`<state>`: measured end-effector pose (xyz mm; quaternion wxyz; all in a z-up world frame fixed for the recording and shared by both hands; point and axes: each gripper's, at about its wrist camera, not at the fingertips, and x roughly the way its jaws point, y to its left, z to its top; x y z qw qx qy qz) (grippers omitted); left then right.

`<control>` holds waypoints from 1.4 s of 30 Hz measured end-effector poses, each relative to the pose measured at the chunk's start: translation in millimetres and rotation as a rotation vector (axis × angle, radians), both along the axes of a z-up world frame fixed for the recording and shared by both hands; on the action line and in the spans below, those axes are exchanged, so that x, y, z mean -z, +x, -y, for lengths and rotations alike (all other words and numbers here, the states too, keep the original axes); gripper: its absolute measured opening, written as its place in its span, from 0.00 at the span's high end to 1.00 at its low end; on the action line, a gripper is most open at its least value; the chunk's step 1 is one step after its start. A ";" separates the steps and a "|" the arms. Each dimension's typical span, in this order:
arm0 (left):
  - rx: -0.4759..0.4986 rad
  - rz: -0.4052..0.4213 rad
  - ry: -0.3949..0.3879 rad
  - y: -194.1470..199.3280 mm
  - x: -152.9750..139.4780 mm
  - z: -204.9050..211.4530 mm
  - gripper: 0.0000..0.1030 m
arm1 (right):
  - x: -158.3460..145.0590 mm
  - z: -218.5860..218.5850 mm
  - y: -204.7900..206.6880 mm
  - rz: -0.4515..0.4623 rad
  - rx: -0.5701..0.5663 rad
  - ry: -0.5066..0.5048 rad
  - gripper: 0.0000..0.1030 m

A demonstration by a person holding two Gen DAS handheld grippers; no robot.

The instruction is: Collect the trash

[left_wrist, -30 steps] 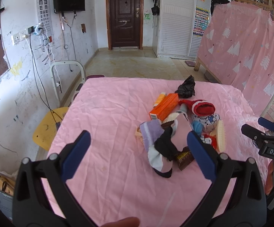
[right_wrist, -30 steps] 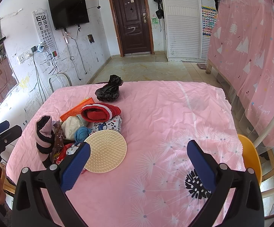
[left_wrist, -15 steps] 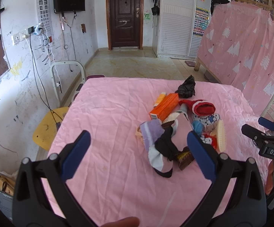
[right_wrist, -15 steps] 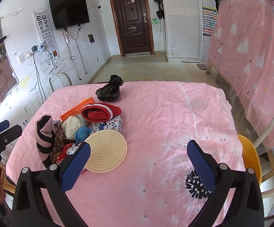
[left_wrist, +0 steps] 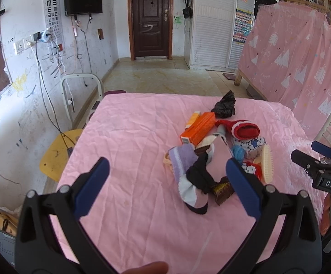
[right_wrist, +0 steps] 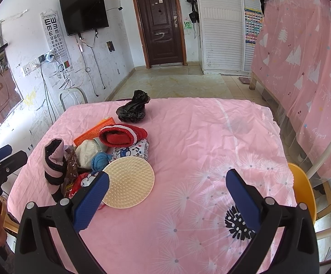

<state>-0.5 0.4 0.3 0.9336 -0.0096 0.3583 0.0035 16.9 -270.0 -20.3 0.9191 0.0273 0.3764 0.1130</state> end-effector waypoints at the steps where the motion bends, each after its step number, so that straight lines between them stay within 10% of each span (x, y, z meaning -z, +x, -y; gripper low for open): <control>1: 0.000 0.000 0.000 -0.1 0.0 -0.1 0.06 | 0.0 -0.1 0.0 0.000 0.000 0.000 0.11; 31: 0.102 -0.082 -0.005 10.9 30.9 18.1 0.06 | 22.4 -18.4 1.1 -0.056 -0.118 -0.037 0.11; 40: 0.142 -0.085 0.026 31.5 40.6 35.2 0.38 | 27.8 -25.9 15.0 -0.088 -0.182 -0.004 0.11; 42: 0.148 -0.084 0.027 34.7 41.9 38.2 0.60 | 29.0 -27.0 17.9 -0.094 -0.192 0.004 0.11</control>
